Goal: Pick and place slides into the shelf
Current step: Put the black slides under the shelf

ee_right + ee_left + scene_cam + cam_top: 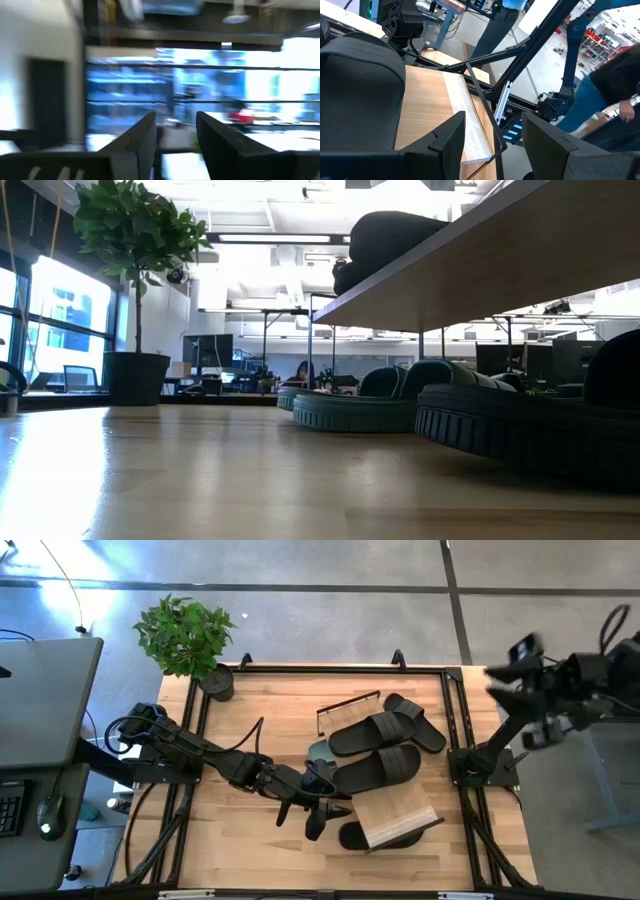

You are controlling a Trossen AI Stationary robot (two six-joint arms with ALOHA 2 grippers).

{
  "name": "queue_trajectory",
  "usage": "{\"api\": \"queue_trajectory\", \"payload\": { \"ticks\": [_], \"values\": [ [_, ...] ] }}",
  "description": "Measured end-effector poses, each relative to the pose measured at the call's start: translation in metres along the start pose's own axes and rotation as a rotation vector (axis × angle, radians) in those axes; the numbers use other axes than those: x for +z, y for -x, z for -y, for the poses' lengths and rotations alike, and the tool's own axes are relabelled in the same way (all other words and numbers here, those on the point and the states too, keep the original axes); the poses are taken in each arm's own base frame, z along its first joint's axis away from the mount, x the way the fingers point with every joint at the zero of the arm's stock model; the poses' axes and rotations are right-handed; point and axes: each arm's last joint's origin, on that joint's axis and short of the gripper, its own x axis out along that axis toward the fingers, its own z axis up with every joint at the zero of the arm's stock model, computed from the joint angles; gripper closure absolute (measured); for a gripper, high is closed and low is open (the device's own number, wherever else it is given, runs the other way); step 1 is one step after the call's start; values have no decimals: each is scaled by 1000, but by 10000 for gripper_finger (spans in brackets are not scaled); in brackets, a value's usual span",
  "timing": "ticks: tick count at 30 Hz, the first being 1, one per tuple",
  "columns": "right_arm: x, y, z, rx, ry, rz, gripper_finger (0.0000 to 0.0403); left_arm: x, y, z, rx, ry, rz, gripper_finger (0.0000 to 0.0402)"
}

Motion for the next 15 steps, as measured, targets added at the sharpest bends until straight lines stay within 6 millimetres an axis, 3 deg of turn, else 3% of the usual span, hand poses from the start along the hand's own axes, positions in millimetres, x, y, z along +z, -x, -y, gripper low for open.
{"api": "queue_trajectory", "payload": {
  "ticks": [4,8,11,15],
  "values": [
    [21,-2,11,-74,28,4,301,0,0,0,0,0,0,224],
    [30,6,21,108,-140,21,341,0,0,0,0,0,0,224],
    [25,12,22,261,-221,-56,375,0,0,0,0,0,0,224],
    [5,12,8,487,-259,-216,398,0,0,0,1,0,1,224]
  ]
}}
